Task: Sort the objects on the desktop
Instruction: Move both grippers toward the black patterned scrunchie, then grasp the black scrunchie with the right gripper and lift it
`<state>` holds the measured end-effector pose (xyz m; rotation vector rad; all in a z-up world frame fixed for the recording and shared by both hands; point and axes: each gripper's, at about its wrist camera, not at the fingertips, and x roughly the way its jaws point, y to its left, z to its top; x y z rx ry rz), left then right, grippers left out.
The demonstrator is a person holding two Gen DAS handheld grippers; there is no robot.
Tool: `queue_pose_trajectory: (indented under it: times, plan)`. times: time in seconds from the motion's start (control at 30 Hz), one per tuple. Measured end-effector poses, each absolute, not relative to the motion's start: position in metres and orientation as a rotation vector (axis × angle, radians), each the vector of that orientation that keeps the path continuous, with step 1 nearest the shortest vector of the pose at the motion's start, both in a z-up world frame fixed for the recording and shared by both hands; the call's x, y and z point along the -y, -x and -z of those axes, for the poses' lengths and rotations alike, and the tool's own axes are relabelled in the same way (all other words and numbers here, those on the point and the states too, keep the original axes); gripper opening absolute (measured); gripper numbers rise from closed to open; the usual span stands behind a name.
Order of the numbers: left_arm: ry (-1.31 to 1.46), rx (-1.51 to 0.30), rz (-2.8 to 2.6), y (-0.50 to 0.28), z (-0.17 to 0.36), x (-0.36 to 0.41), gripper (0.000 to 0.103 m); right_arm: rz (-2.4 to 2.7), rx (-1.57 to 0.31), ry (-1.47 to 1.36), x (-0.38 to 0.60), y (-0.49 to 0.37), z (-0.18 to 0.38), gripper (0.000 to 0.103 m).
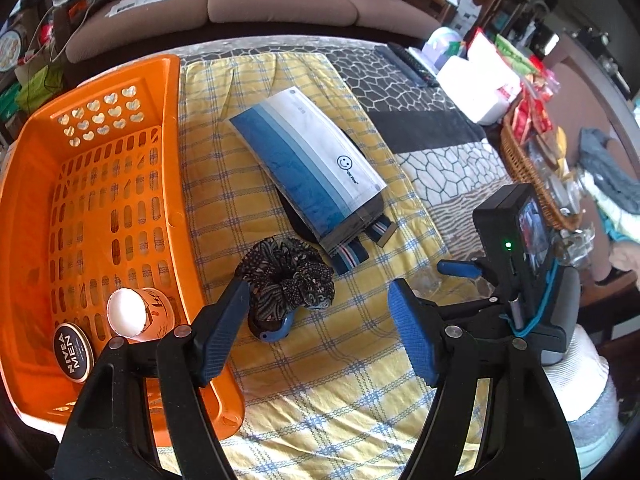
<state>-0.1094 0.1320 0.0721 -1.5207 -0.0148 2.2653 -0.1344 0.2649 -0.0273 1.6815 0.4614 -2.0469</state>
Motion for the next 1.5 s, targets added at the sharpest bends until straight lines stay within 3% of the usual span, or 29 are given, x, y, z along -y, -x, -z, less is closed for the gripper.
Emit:
queue_pose_trajectory:
  times: [0.17,0.4,0.6,0.97,1.07,1.13,1.27,1.5]
  plan:
    - [1.502,0.053,-2.270,0.108,-0.078,-0.127,0.069,2.057,-0.424,-1.683,-0.270,0.138,0.028,0.074]
    - [1.480,0.161,-2.275,0.106,-0.090,-0.108,0.070,1.965,-0.060,-1.539,-0.262,0.137,-0.014,0.074]
    - [1.487,0.171,-2.306,0.101,-0.093,-0.085,0.069,1.818,0.240,-1.579,-0.227,0.139,0.001,0.074]
    - [1.475,0.227,-2.318,0.095,-0.093,-0.062,0.070,1.951,-0.441,-1.715,-0.202,0.130,0.035,0.078]
    - [1.475,0.220,-2.306,0.092,-0.091,-0.063,0.070,1.918,-0.510,-1.754,-0.200,0.129,0.049,0.087]
    - [1.475,0.218,-2.306,0.091,-0.091,-0.062,0.070,1.901,-0.500,-1.741,-0.196,0.127,0.053,0.103]
    - [1.477,0.237,-2.302,0.088,-0.088,-0.057,0.073,1.902,-0.689,-1.733,-0.179,0.117,0.066,0.103]
    - [1.486,0.264,-2.278,0.084,-0.081,-0.052,0.073,1.861,-0.690,-1.802,-0.172,0.129,0.076,0.103]
